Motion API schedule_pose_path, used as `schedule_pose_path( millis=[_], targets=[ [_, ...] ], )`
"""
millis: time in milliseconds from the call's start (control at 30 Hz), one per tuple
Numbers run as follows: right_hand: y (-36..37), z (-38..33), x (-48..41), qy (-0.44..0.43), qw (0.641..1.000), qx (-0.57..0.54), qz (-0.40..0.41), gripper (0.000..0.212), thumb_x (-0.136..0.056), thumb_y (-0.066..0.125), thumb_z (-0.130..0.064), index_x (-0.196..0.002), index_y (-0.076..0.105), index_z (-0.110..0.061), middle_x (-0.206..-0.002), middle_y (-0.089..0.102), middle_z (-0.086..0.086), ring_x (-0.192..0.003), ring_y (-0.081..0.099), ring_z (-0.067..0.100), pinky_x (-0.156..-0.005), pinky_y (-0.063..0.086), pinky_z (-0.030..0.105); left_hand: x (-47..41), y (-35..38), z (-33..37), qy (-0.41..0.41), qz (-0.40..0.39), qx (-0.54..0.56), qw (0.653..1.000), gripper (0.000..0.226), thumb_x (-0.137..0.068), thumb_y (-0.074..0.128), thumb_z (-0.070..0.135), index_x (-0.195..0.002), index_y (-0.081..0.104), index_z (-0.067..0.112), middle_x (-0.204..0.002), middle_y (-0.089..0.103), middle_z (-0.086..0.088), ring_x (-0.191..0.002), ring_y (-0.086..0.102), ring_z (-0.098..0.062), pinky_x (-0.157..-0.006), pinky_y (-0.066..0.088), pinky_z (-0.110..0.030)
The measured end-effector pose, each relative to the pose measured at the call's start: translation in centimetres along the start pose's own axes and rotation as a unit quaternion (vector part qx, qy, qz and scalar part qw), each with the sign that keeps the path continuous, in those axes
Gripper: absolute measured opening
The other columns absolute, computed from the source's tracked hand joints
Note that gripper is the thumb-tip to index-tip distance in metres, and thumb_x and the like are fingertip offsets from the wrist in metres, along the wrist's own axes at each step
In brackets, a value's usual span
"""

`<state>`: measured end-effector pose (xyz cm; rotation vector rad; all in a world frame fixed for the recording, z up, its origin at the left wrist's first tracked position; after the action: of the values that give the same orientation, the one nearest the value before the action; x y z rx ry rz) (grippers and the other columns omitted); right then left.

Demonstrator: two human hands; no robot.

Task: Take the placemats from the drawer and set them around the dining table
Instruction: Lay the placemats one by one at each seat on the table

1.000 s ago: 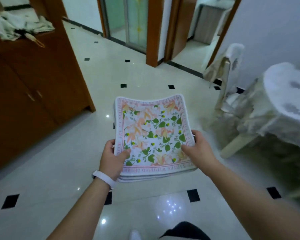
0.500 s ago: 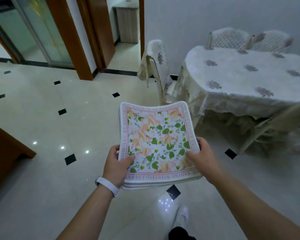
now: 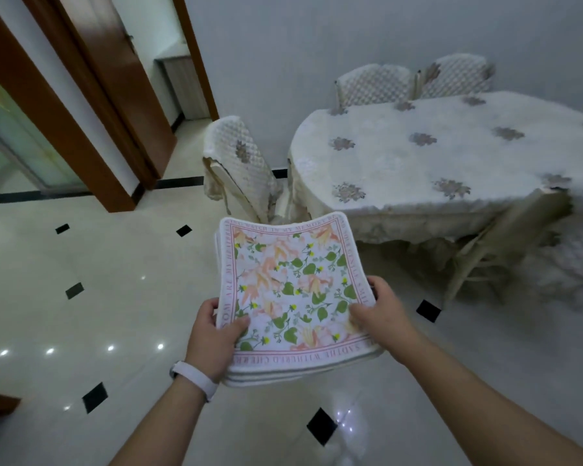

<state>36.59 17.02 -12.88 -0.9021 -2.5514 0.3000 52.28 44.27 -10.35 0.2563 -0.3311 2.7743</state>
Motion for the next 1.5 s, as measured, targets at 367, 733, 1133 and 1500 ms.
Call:
schedule_pose_path(
  millis=[367,733,1133,1500],
  targets=[
    [-12.0,1.9,-5.4,0.030,0.993,-0.059,0.097,0.040,-0.085,0.063,-0.009,-0.118,0.051,-0.028,-0.105,0.067,-0.008,-0.079,0.071,0.010,-0.065,0.062,0.036,-6.9,14.6,4.9,0.016,-0.102,-0.032,0.994,0.030,-0.081,0.073,0.005,-0.101,0.055,0.018,-0.096,0.071,-0.008,-0.079,0.071,-0.026,-0.066,0.059,-0.042],
    [-17.7,1.6,-17.7,0.067,0.984,-0.050,0.160,0.038,-0.084,0.063,-0.010,-0.113,0.050,-0.031,-0.104,0.067,-0.007,-0.082,0.072,0.017,-0.069,0.062,0.044,-20.0,26.4,7.0,0.001,-0.168,-0.020,0.986,0.031,-0.082,0.072,0.003,-0.101,0.054,0.019,-0.096,0.070,-0.005,-0.077,0.071,-0.024,-0.063,0.058,-0.037],
    [-25.3,-3.2,-31.7,0.088,0.968,-0.044,0.230,0.041,-0.090,0.062,-0.011,-0.126,0.047,-0.025,-0.104,0.065,-0.006,-0.078,0.072,0.015,-0.060,0.060,0.034,-35.9,39.6,12.9,0.001,-0.244,-0.009,0.970,0.032,-0.082,0.071,0.004,-0.102,0.051,0.019,-0.099,0.069,-0.011,-0.080,0.071,-0.032,-0.070,0.059,-0.048],
    [-29.5,-1.4,-43.9,0.076,0.977,-0.043,0.192,0.036,-0.092,0.061,-0.010,-0.117,0.046,-0.032,-0.098,0.062,-0.014,-0.083,0.070,0.015,-0.067,0.061,0.037,-43.2,46.8,12.4,0.003,-0.179,-0.066,0.982,0.032,-0.082,0.073,0.010,-0.107,0.055,0.017,-0.098,0.069,-0.003,-0.084,0.069,-0.023,-0.071,0.059,-0.041]
  ],
)
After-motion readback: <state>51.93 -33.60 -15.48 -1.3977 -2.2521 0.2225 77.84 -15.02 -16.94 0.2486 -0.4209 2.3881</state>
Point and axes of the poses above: each hand's wrist, its own x-axis away from the middle knuckle, its own y-axis out of the palm, z = x × y, the point moved 9 cm from there along -x, towards the middle knuckle
